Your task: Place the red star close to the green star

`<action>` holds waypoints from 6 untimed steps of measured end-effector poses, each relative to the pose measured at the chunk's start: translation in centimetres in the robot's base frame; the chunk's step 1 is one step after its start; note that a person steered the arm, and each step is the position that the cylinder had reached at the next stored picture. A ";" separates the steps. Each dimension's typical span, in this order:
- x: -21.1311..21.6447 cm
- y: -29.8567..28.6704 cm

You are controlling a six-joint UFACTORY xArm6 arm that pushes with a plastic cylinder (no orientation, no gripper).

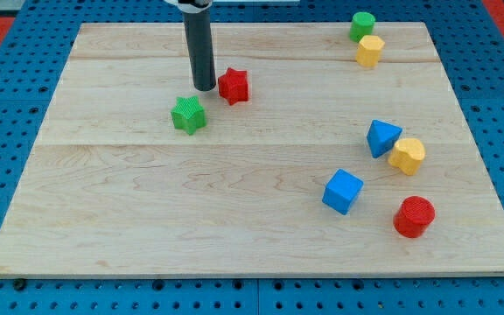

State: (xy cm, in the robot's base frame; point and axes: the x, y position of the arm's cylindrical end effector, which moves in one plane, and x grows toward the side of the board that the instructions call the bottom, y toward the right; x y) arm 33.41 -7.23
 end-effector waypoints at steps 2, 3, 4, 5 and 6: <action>-5.4 0.2; -4.2 2.9; -2.9 6.2; -1.9 7.3; 0.7 3.5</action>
